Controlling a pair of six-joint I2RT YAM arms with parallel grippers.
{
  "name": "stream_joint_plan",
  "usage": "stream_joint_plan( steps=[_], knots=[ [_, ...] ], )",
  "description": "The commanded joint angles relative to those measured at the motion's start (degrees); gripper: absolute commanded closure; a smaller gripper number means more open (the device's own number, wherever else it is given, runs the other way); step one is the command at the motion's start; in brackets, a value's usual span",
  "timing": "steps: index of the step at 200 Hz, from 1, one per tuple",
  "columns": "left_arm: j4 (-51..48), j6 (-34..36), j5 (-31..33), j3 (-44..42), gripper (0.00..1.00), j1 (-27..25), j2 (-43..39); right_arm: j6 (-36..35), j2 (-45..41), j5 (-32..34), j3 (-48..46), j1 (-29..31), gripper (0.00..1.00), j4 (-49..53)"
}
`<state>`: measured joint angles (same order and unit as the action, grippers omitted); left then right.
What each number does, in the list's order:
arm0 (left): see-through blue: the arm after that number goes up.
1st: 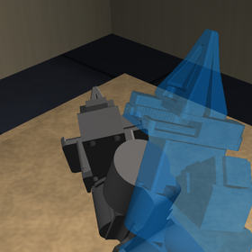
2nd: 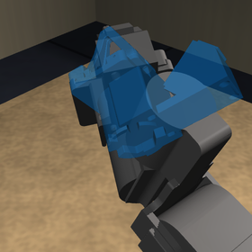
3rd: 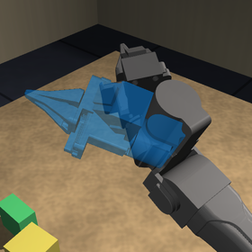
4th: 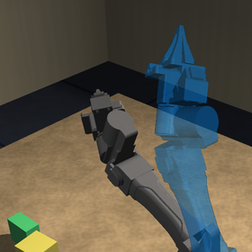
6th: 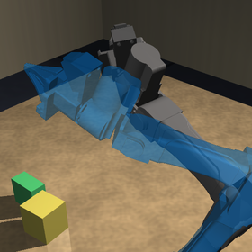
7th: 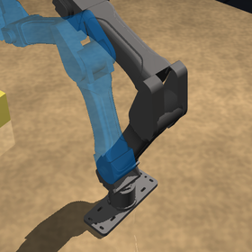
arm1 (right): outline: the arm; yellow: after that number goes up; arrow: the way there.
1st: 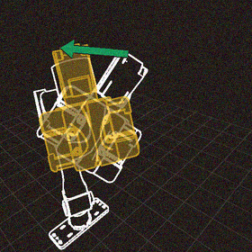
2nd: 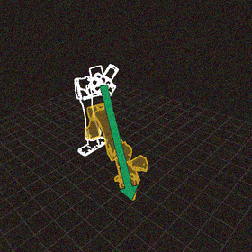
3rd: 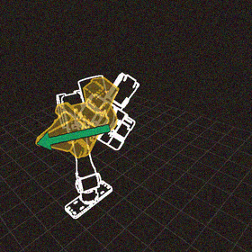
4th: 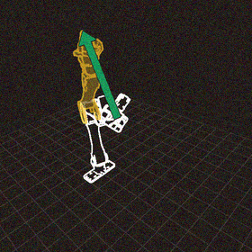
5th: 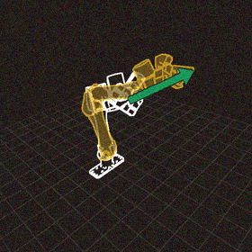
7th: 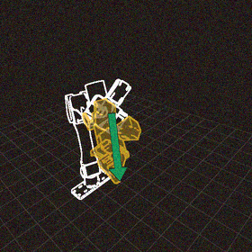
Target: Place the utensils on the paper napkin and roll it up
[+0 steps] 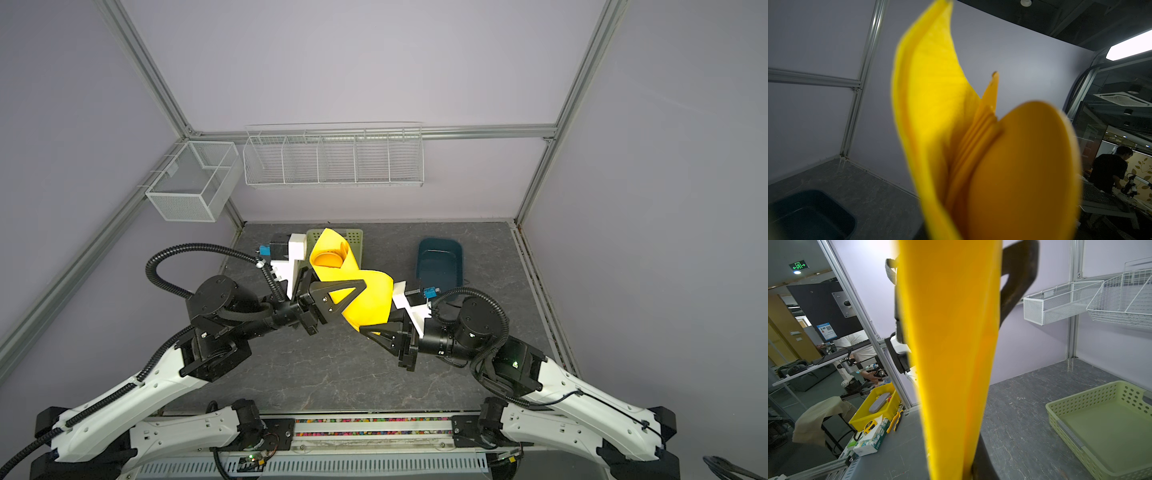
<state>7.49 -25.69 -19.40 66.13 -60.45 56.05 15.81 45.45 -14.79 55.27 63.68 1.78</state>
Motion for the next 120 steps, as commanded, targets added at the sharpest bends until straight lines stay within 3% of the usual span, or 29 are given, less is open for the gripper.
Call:
stream_joint_plan(
  steps=[1,41,120],
  knots=[
    [-0.3,0.0,0.3,0.3,0.57,0.4,-0.2,-1.9,-2.9,3.7,-0.3,0.6,0.94,-3.0],
    [-0.5,0.7,-0.7,-1.3,0.45,0.4,-2.3,-1.4,-4.5,5.2,-0.3,0.6,0.94,-2.1],
    [-1.0,2.2,-7.3,0.7,0.41,0.3,0.6,0.4,-3.4,5.2,0.5,0.6,0.94,-1.9]
  ],
)
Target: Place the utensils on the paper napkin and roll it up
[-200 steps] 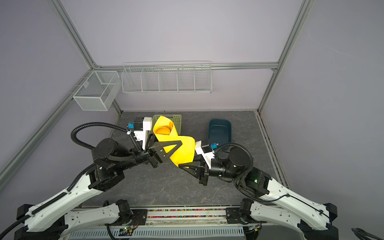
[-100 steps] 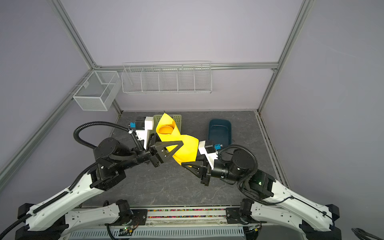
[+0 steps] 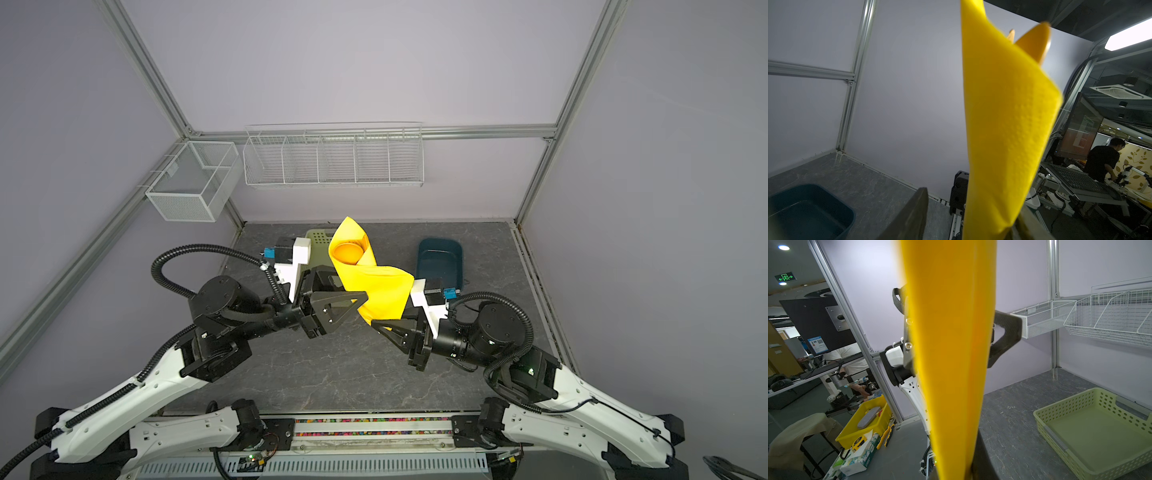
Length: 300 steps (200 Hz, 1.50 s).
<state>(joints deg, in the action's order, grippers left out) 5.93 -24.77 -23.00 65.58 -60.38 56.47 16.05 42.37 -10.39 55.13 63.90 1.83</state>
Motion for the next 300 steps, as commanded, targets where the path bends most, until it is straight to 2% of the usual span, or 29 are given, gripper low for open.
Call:
stream_joint_plan(
  steps=[1,44,100,128,188,235,300],
  knots=[
    [0.6,1.3,-3.8,1.2,0.41,0.3,0.2,0.2,-0.4,0.9,0.7,0.4,0.94,-2.0],
    [0.0,2.3,-3.0,1.1,0.39,0.3,-0.7,0.3,-1.5,1.7,0.2,0.4,0.94,-1.9],
    [2.2,1.9,-0.4,-0.2,0.44,0.3,-1.8,0.7,-2.0,1.2,-0.2,0.4,0.94,-2.1],
    [1.2,2.3,2.1,0.2,0.52,0.3,-1.4,0.4,-2.1,0.4,-0.6,0.4,0.94,-2.2],
    [1.1,1.6,0.5,2.8,0.54,0.3,1.3,-0.3,-0.3,-3.8,0.1,0.4,0.94,-1.3],
    [1.9,1.4,-0.8,4.0,0.55,0.3,2.1,-0.3,0.2,-4.1,0.3,0.4,0.94,-1.4],
    [1.2,1.1,-1.9,5.3,0.6,0.4,4.1,-0.6,0.6,-4.9,0.7,0.4,0.94,-0.8]
  ],
)
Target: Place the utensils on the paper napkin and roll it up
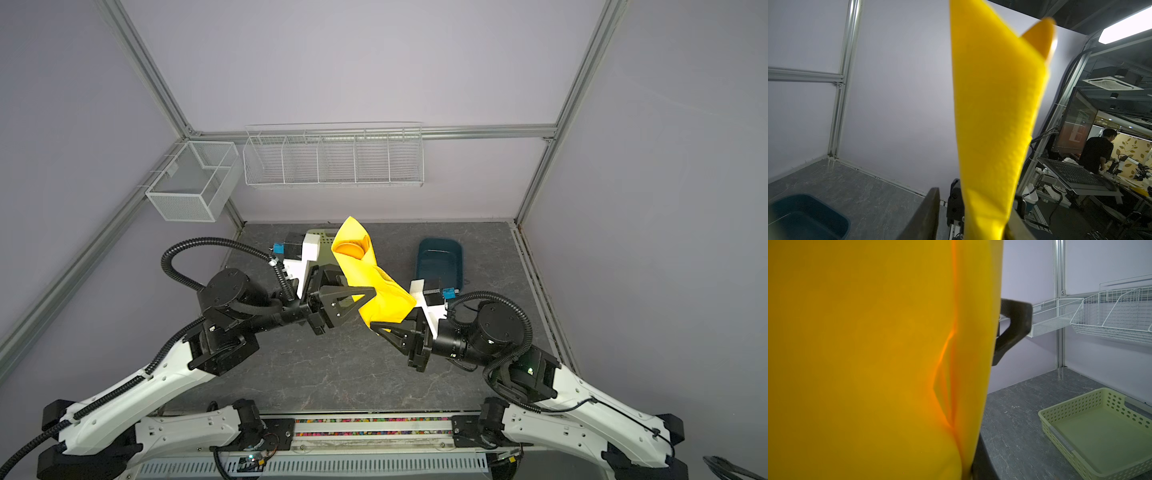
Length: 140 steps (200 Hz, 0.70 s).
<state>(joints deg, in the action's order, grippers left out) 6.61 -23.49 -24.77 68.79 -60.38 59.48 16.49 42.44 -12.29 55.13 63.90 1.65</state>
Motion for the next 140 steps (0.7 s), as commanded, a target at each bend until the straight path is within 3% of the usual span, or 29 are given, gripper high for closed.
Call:
stream_joint_plan(
  steps=[1,38,102,140],
  knots=[
    [0.5,-0.2,-0.2,2.0,0.6,0.4,1.1,-1.1,0.5,-3.1,0.7,0.4,0.94,-0.6],
    [0.5,0.0,-0.8,2.2,0.63,0.3,1.2,-1.1,0.7,-2.8,1.0,0.4,0.94,0.0],
    [0.8,1.2,0.3,1.4,0.86,0.4,-0.3,-1.1,-0.5,1.3,0.9,0.4,0.94,0.9],
    [1.0,1.6,2.0,1.2,0.95,0.4,-0.9,-1.0,-1.8,3.3,0.6,0.4,0.84,0.9]
  ],
)
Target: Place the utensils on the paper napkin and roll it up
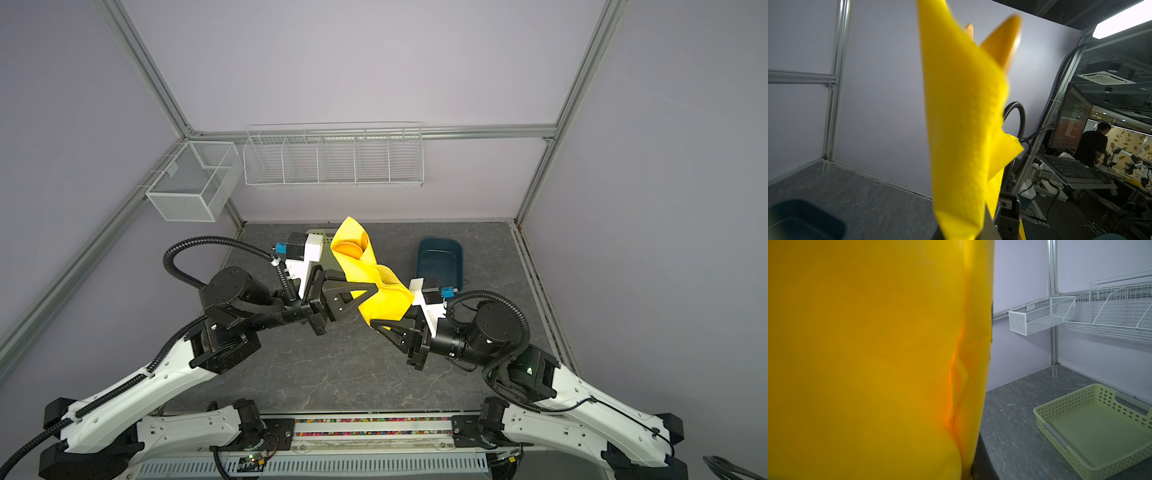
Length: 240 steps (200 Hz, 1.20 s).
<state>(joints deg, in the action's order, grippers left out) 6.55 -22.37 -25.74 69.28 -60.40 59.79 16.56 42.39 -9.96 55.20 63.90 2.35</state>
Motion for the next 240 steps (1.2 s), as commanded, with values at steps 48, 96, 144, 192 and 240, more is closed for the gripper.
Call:
stream_joint_plan(
  steps=[48,96,144,192,240],
  knots=[
    [0.9,0.5,3.3,0.9,0.99,0.4,-1.2,-0.9,-3.3,1.8,1.9,0.4,0.55,1.9],
    [0.9,0.5,3.8,0.7,1.0,0.4,-1.3,-1.1,-5.3,4.2,1.7,0.4,0.71,2.4],
    [1.4,0.1,3.5,0.5,1.0,0.4,-1.3,-1.3,-5.1,4.6,1.9,0.4,0.94,3.1],
    [2.7,-0.2,3.4,0.1,1.0,0.3,-2.2,-1.3,-5.9,6.9,0.5,0.4,0.94,3.8],
    [3.0,-0.2,3.5,-0.3,1.0,0.4,-2.5,-1.6,-6.7,9.0,0.3,0.4,0.94,4.7]
  ],
)
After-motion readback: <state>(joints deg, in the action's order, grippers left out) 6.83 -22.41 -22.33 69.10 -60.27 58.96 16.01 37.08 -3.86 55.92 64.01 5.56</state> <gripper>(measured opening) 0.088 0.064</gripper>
